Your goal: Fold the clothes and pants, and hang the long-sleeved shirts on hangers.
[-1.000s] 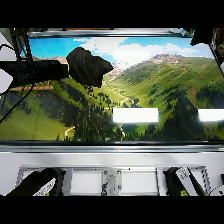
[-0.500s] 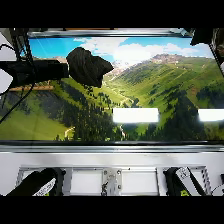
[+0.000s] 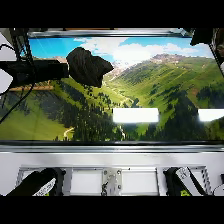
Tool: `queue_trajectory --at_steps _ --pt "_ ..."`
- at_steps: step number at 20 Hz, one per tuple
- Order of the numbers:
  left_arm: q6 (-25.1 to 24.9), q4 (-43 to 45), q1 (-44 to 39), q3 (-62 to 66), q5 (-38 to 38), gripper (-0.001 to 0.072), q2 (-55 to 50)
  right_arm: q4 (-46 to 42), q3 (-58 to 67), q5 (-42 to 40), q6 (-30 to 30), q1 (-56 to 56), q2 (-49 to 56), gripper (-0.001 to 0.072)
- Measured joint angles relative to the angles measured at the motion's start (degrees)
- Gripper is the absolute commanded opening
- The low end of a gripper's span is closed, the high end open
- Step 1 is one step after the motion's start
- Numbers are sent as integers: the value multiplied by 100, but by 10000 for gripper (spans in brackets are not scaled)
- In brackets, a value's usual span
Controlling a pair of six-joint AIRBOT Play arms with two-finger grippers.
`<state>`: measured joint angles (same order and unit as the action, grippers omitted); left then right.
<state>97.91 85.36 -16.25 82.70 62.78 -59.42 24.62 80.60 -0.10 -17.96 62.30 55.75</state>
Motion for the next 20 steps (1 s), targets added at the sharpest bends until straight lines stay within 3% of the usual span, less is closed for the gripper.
queue_trajectory --at_steps 8,11,14,17,20 --pt "0 7 0 -2 -2 11 0 0 -2 179 0 2 -413 414" --pt "0 9 0 -2 -11 11 0 -4 -2 695 15 2 -603 414" --pt "0 9 0 -2 -28 11 0 -55 -4 1930 525 2 -658 413" --pt "0 9 0 -2 -44 11 0 -444 -4 3860 1532 -31 -514 413" --pt "2 7 0 -2 -44 11 0 -1368 -4 5711 2721 -389 -245 411"
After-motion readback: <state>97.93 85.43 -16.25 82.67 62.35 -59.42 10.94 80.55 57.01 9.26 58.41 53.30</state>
